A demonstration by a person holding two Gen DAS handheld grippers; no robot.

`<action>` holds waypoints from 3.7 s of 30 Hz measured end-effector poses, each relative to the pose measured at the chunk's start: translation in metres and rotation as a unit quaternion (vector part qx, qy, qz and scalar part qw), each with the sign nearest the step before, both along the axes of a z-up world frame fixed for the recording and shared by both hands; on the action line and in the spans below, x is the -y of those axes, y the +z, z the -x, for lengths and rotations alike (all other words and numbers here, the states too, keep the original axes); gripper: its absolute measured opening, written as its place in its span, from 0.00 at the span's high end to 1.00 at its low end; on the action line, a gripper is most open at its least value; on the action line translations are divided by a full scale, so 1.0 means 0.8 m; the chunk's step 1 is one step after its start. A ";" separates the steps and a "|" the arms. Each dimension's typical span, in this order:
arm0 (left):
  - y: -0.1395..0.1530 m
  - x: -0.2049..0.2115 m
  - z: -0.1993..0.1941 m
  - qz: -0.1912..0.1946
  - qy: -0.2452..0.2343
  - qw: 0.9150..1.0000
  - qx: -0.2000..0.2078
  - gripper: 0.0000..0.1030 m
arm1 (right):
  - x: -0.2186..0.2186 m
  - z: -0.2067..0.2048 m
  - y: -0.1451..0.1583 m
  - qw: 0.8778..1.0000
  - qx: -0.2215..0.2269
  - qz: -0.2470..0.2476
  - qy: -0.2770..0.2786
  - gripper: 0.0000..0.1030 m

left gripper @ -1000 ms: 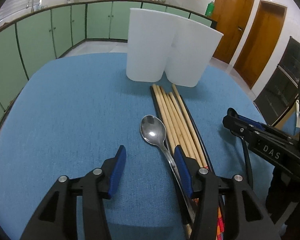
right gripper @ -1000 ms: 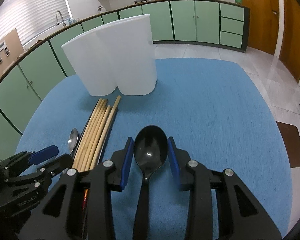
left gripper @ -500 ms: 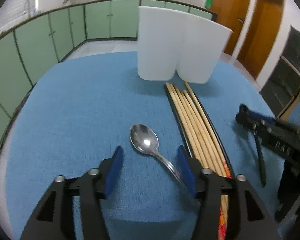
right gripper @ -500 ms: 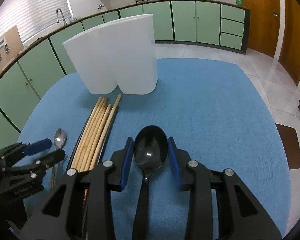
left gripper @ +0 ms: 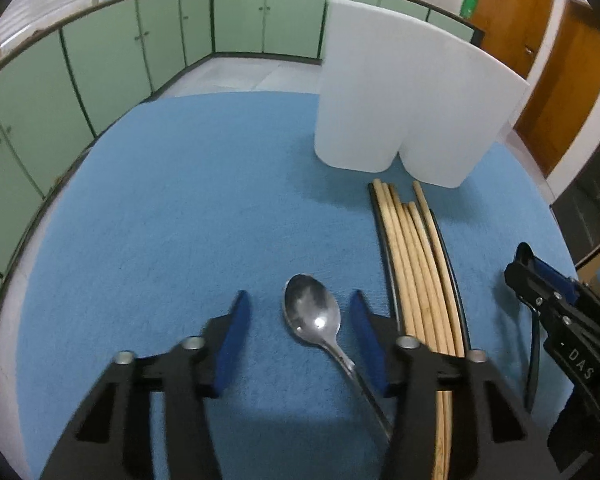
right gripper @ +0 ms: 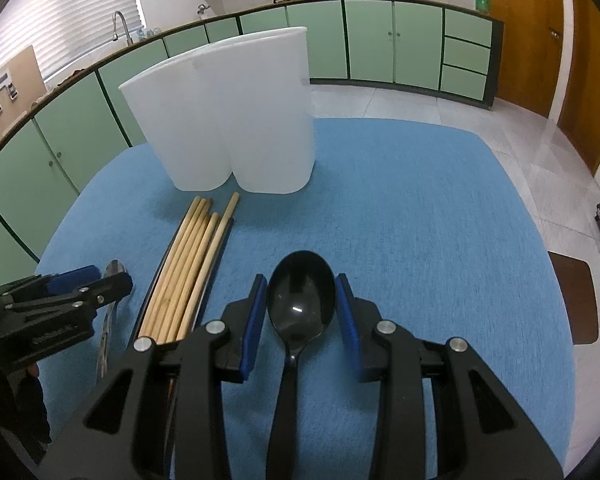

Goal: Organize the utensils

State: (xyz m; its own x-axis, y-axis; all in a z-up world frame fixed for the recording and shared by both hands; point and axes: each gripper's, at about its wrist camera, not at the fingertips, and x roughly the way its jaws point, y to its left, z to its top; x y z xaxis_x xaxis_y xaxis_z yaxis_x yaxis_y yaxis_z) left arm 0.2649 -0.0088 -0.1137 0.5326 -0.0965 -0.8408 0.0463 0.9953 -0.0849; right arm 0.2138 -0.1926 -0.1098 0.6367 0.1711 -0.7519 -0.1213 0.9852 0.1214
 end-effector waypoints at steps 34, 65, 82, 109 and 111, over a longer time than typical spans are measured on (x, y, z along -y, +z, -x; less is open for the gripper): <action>0.087 -0.015 0.077 0.077 -0.098 0.946 0.298 0.98 | 0.011 0.019 0.082 0.989 0.143 -0.039 0.010 0.68; 0.175 0.039 -0.122 -0.015 -0.095 0.900 0.425 0.98 | 0.007 -0.180 0.139 0.969 0.241 -0.055 -0.014 0.68; 0.161 0.005 0.021 0.030 -0.095 0.943 0.316 0.55 | 0.030 -0.016 0.124 0.987 0.139 -0.074 -0.007 0.37; -0.001 -0.009 0.181 0.011 -0.071 0.995 0.075 0.42 | -0.066 0.181 -0.003 0.997 -0.020 0.029 0.064 0.35; 0.000 -0.010 0.180 0.009 -0.070 0.995 0.072 0.42 | -0.064 0.182 -0.004 0.997 -0.018 0.041 0.058 0.36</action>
